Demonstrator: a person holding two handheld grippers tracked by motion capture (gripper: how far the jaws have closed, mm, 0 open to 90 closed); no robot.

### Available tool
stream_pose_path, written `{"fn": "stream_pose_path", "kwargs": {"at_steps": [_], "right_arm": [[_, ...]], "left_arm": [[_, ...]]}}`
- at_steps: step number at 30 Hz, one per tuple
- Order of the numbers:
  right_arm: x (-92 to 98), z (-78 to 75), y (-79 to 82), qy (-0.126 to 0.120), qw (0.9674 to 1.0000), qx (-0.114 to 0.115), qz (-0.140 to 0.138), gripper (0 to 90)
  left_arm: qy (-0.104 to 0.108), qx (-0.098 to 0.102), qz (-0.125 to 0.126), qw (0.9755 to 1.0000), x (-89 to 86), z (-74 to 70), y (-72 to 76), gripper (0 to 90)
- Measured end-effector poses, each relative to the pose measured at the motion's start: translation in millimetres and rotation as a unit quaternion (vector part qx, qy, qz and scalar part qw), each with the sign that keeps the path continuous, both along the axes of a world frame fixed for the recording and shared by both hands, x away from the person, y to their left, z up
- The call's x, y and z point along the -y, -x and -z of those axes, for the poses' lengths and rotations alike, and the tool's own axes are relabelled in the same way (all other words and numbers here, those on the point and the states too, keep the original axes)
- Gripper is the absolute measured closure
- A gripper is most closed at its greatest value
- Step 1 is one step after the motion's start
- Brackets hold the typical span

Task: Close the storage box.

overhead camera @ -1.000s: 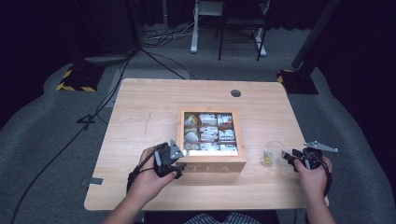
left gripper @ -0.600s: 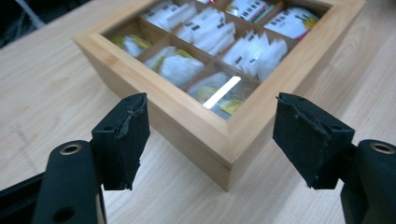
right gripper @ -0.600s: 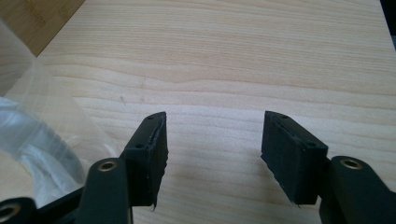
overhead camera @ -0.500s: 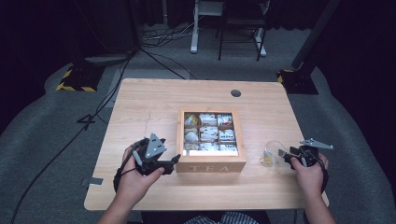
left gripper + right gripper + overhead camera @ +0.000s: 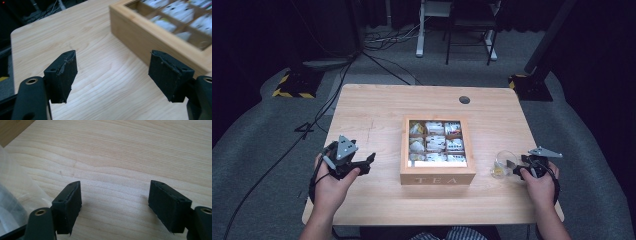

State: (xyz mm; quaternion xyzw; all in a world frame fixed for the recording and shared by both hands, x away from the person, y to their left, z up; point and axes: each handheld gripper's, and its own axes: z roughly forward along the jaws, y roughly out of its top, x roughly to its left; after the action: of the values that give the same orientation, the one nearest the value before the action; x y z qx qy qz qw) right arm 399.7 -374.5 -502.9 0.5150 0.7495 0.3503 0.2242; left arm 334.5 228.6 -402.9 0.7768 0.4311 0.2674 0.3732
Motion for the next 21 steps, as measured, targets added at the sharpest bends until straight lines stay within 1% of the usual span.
{"fn": "stream_pose_path", "kwargs": {"at_steps": [3,4,6,7,9,10,14,18,20,21], "right_arm": [[-0.7,0.1,-0.6,0.005,1.0000,-0.001,-0.001,25.4],[-1.6,0.2,-0.9,0.011,0.9999,-0.002,-0.005,23.6],[-3.9,0.7,-1.6,0.017,0.9998,-0.004,-0.011,19.2],[-4.5,0.8,-2.0,0.018,0.9997,-0.005,-0.013,18.0],[-4.6,0.9,-2.2,0.017,0.9997,-0.005,-0.014,17.8],[-4.5,0.9,-2.2,0.017,0.9997,-0.005,-0.015,17.7],[-3.9,0.8,-3.5,0.018,0.9996,-0.006,-0.021,16.9],[-3.7,1.0,-4.3,0.017,0.9995,-0.006,-0.024,16.7],[-3.6,1.0,-4.3,0.018,0.9995,-0.006,-0.025,16.8],[-3.6,1.0,-4.3,0.018,0.9995,-0.006,-0.025,16.8]], "left_arm": [[-0.007,-0.010,-0.009,0.9999,-10.0,11.2,-6.9,22.9],[-0.008,-0.012,-0.012,0.9998,-12.8,14.4,-8.9,22.6],[-0.006,-0.016,-0.013,0.9998,-18.7,19.6,-12.5,22.1],[-0.006,-0.017,-0.010,0.9998,-22.0,21.6,-14.0,21.8],[-0.001,-0.016,-0.012,0.9998,-28.2,25.4,-16.5,21.2],[0.001,-0.020,-0.019,0.9996,-32.3,28.2,-18.0,21.2],[0.001,-0.036,-0.031,0.9988,-43.3,38.5,-22.1,20.7],[-0.002,-0.057,-0.036,0.9977,-47.9,50.0,-26.7,20.0],[0.001,-0.063,-0.040,0.9972,-48.1,55.3,-28.6,19.6],[-0.009,-0.073,-0.046,0.9962,-47.9,58.0,-30.2,19.3]]}}
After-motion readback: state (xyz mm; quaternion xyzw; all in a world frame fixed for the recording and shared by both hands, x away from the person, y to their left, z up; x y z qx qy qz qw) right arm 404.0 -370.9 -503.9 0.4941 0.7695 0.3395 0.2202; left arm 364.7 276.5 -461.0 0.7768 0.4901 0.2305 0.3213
